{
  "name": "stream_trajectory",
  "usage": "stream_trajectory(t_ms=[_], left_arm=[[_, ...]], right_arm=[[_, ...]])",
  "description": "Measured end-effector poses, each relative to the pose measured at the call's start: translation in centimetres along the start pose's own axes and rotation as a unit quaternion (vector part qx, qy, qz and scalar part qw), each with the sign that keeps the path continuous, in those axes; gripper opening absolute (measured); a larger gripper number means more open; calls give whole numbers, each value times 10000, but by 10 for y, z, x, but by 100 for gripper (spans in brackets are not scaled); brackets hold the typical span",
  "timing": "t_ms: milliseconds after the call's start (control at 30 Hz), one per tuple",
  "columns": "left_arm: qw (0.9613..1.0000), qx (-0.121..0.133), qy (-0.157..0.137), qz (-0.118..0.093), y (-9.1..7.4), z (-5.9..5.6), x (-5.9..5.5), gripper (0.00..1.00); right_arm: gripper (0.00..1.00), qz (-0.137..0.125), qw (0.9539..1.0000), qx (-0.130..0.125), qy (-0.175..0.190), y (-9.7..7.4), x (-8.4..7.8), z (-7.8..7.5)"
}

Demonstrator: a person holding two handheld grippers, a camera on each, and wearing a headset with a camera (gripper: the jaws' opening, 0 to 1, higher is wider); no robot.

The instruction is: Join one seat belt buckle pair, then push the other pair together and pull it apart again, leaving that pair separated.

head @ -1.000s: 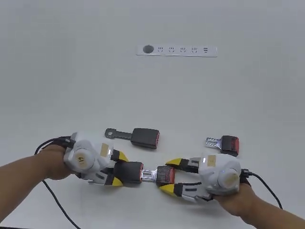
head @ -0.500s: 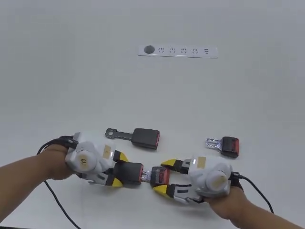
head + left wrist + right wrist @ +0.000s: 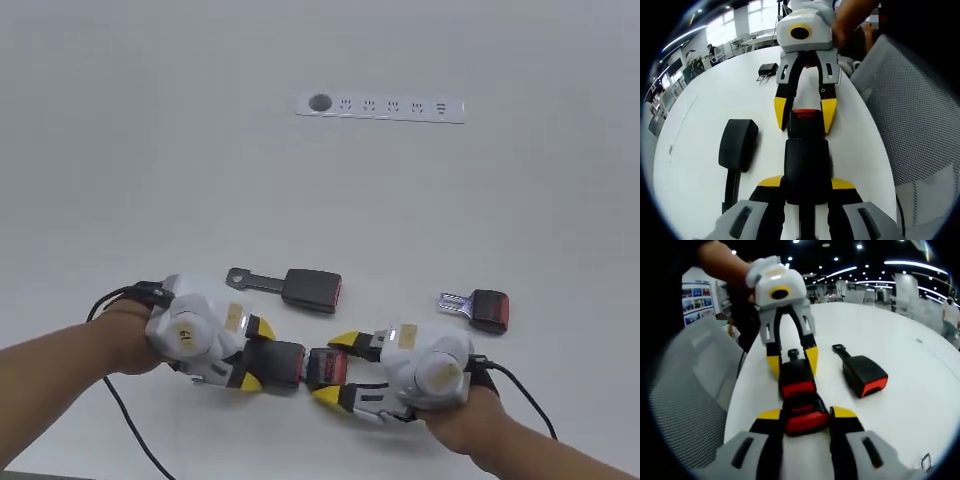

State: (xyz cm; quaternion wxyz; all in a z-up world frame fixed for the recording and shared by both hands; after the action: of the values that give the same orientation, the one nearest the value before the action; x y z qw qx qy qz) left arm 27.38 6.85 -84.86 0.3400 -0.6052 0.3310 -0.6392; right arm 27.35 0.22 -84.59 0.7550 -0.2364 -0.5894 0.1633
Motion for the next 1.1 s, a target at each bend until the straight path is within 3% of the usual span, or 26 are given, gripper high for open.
stream_trajectory(t_ms=[400,533,600,1100], left_arm=[[9998,77,-163,-99,-3,-6,-2,33],[9996,102,-197,-194,-4,-6,-4,33],[9988,165,-307,-339,-5,-7,-5,33],[9960,91,-488,-737,-6,-5,-5,33]], right_arm=[[35,218,9997,-15,-126,-1,-1,0],[35,337,9989,8,-338,-2,-3,0],[35,369,9983,26,-448,-2,-3,0],[35,233,9984,90,-511,-3,-4,0]])
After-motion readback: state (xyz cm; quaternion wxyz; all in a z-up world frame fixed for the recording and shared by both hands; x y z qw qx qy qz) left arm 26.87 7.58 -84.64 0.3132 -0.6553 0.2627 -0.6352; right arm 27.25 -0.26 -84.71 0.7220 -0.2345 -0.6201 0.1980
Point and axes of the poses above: the centre of the closed fingertips' face, and the gripper's own axes: y roughly forward along the fingers, z roughly to its left, x roughly out of its top, the point moved 1 cm from there along -y, roughly backward along the fingers, and after that the axes turned 5 degrees about x, right-handed, at the moved point
